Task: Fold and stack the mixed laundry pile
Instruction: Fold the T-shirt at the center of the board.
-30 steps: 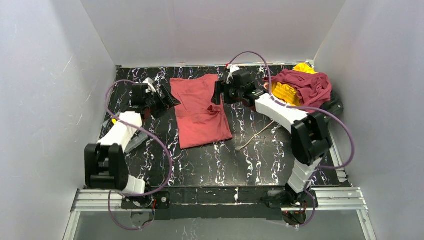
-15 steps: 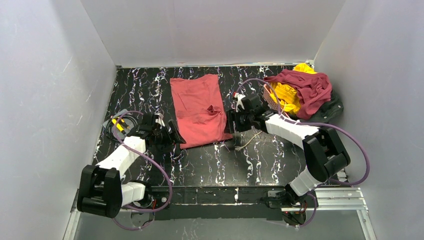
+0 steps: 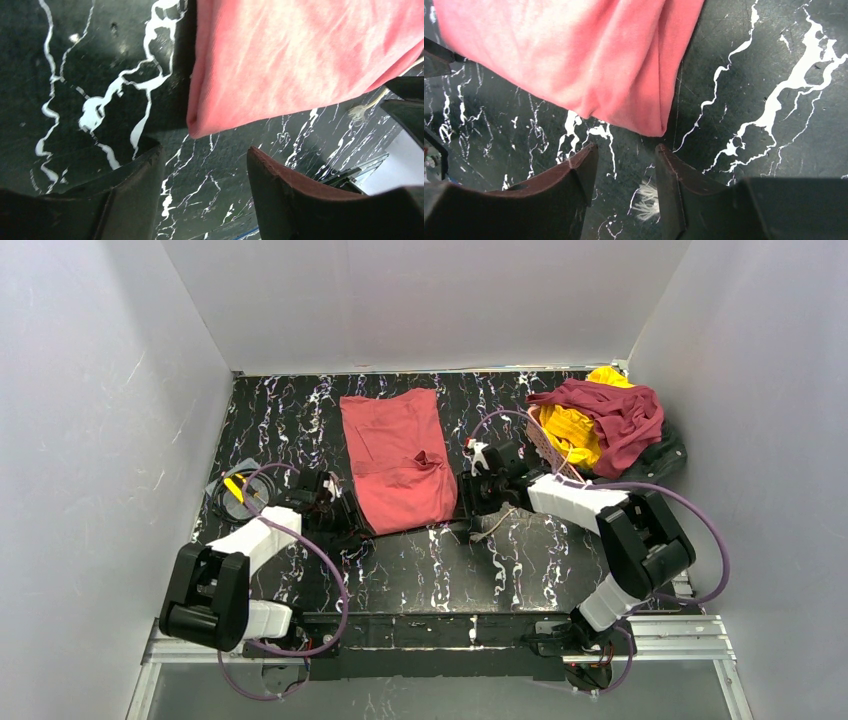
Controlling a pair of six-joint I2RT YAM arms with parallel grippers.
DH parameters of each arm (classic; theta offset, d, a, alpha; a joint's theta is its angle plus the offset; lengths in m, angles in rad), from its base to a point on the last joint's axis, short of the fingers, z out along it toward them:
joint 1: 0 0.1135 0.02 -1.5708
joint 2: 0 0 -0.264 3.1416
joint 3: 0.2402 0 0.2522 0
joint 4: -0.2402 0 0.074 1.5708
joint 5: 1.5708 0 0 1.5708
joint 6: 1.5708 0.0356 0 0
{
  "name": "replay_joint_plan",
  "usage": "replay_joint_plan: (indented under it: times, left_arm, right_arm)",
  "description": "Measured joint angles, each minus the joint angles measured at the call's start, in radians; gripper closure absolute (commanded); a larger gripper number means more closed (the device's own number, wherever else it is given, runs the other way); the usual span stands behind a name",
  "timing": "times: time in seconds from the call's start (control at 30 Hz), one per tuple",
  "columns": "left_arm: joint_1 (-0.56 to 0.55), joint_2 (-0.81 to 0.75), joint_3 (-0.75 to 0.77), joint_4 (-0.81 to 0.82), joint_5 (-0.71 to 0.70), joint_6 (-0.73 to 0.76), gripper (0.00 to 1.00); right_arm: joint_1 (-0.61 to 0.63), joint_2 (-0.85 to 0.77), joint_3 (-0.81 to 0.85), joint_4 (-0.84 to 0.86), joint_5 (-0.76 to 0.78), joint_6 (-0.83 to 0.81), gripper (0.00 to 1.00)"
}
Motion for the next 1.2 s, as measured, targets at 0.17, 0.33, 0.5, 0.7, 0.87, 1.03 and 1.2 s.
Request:
replay_joint_plan:
  times: [0.17,0.33,0.5,0.7,0.87,1.03,1.2]
  left_arm:
    - [-0.009,0.057,0.026,0.048,0.010,0.001,0.47]
    - [-0.013,0.092,0.046,0.063,-0.015,0.010,0.67]
    - [-0.014,0.119,0.060,0.066,-0.057,0.035,0.97]
    - [-0.019,0.129,0.071,0.058,-0.084,0.055,1.00]
    - [-0.022,0.079,0.050,0.037,-0.134,0.061,1.00]
    - [-0.051,-0.021,-0.012,-0.006,-0.145,0.048,1.00]
    - [-0.153,-0.090,-0.044,-0.083,-0.143,0.002,1.00]
  right_arm:
    - [0.000,0.065,0.000,0.016,-0.002,-0.004,0.53]
    - [0.000,0.095,0.014,0.026,-0.009,-0.005,0.66]
    - [0.000,0.121,0.028,0.040,-0.001,-0.006,0.94]
    - [0.005,0.119,0.029,0.039,0.058,0.010,0.99]
    - [0.006,0.078,0.017,0.012,0.120,0.027,0.99]
    - [0.011,-0.041,-0.069,-0.005,0.087,0.048,0.99]
    - [0.069,-0.168,-0.194,-0.064,0.048,0.076,0.99]
